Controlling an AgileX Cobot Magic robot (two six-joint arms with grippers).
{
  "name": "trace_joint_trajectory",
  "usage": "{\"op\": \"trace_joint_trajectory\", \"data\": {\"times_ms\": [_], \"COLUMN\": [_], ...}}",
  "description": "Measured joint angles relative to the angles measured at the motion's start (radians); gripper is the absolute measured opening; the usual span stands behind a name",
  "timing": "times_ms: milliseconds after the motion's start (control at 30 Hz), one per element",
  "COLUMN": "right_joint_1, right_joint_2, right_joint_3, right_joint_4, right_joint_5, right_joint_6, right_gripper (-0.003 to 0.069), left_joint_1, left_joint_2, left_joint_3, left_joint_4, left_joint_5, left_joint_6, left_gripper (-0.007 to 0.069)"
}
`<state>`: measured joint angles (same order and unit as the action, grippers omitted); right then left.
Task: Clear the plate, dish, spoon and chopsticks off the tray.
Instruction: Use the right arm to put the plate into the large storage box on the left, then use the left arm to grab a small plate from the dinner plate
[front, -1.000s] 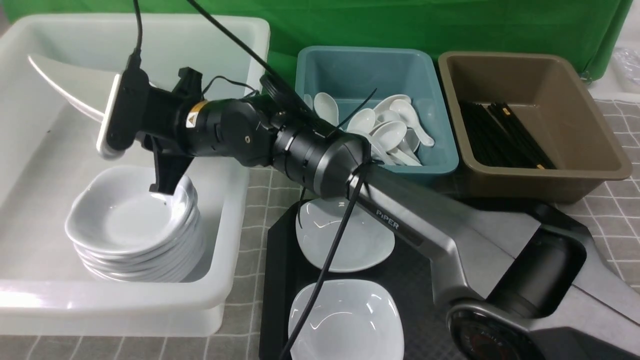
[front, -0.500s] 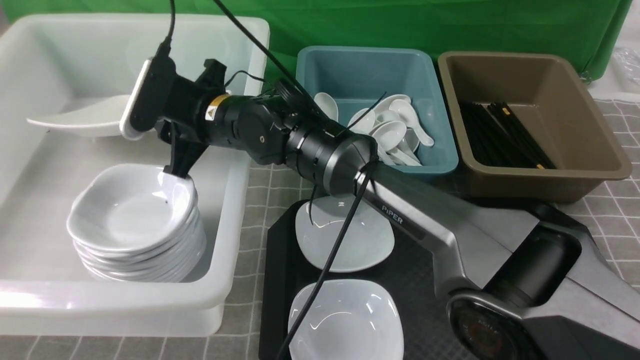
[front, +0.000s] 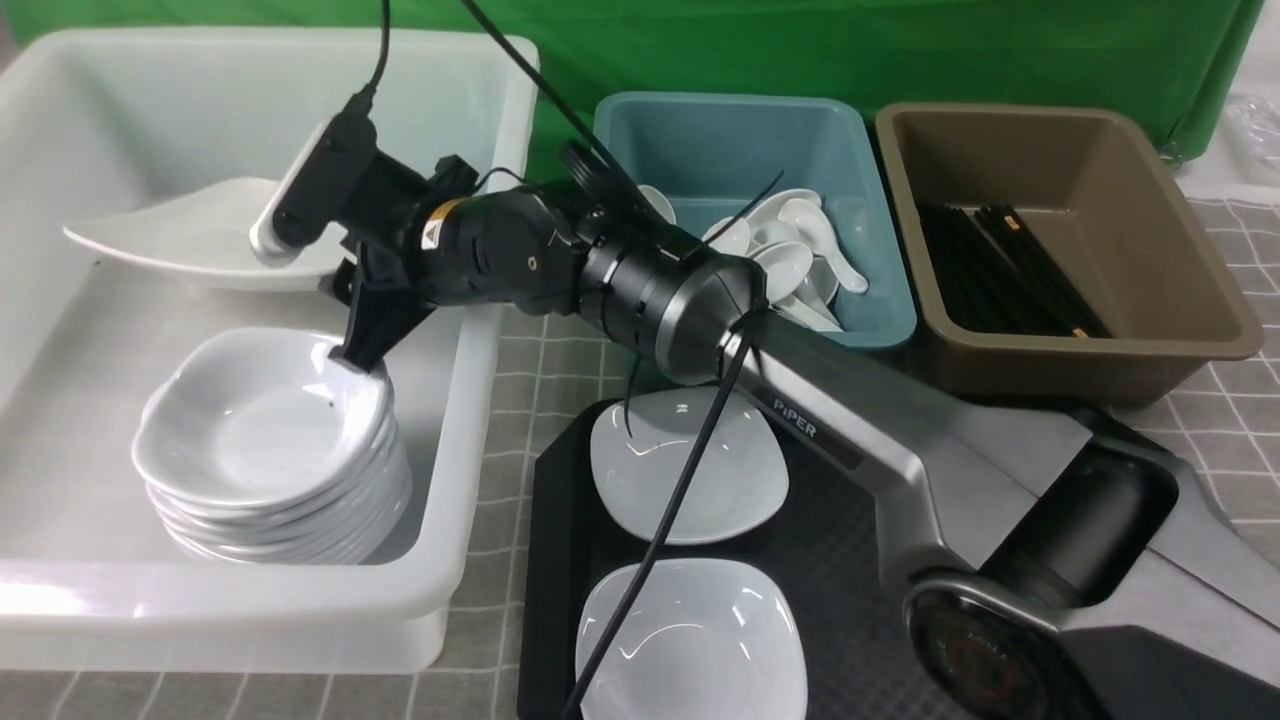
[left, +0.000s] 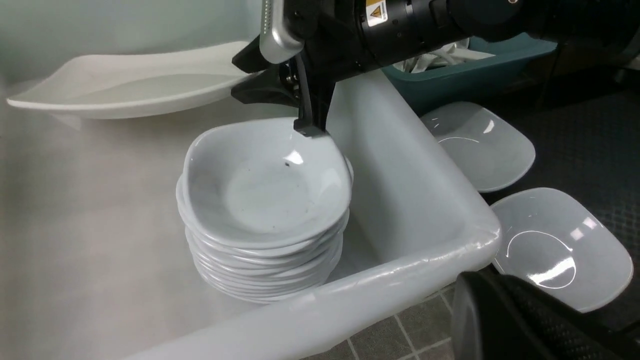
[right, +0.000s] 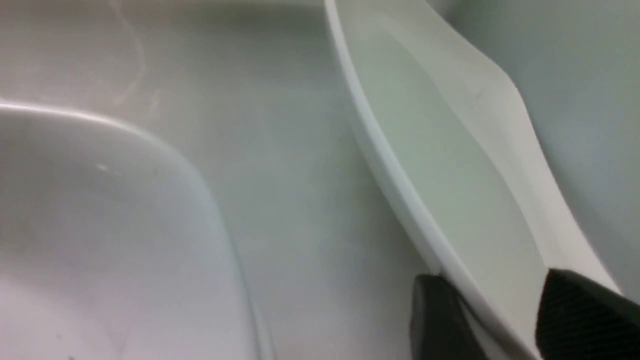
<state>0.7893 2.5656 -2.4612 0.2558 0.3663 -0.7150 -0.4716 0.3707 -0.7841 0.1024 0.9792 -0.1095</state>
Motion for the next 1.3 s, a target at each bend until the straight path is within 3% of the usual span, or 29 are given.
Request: {"op": "trace_joint_trajectory", "data": {"times_ms": [167, 400, 533, 800, 1067, 1300], "right_joint_1": [-0.010, -0.019, -0.019, -0.019, -0.019, -0.019], "right_joint_2": [-0.026, -0.105, -0.193, -0.445, -0.603, -0.810], "right_joint_3": [0.000, 0.000, 0.000, -0.004, 0.022, 0.260], "right_joint_4": [-0.097, -0.132, -0.136, -0.135, -0.155, -0.173], "right_joint_5": [0.013, 0.172, 0.340, 0.792, 0.801, 0.801], "right_joint_6": [0.089, 0.138, 0.168, 0.375, 0.500, 0.591], "right_gripper": [0.0414, 0.0429, 0.0373, 0.0149, 0.0106, 0.0104], "left_joint_1": [0.000, 0.000, 0.000, 0.000, 0.000, 0.000], "left_joint_2": [0.000, 0.000, 0.000, 0.027, 0.156, 0.169], "left_joint_3": [0.000, 0.000, 0.000, -0.001, -0.004, -0.005], "left_joint_4": [-0.016, -0.017, -0.017, -0.043, -0.093, -0.111], "left_joint_5": [0.000, -0.001, -0.002, -0.002, -0.082, -0.180], "left_joint_6": [0.002, 0.005, 0.005, 0.021, 0.110, 0.233], "left_gripper": [0.0013, 0.0013, 0.0013, 0.0013, 0.0013, 0.0013]}}
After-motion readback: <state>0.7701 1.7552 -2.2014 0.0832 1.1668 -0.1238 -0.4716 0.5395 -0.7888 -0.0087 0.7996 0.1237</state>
